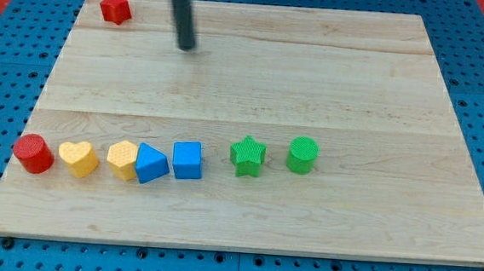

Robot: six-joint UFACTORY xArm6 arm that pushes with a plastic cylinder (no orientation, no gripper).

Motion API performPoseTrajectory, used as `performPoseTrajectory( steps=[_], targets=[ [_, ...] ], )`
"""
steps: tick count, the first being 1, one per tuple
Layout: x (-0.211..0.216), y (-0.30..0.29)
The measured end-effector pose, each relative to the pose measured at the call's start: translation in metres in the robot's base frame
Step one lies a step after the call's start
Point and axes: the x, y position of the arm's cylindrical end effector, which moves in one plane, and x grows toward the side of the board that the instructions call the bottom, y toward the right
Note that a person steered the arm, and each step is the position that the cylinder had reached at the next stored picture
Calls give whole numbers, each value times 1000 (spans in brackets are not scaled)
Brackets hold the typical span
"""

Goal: Move the green circle to the center left

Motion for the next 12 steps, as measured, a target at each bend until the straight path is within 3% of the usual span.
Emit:
performPoseTrajectory(
  steps=[1, 2, 4, 5, 6, 8, 9, 10, 11, 12],
  targets=[
    [46, 126],
    [101, 189],
    [108, 195],
    [142, 193],
    [216, 192],
    [119, 79],
    [122, 93],
    [132, 145],
    [165, 120],
    [164, 59]
  ],
)
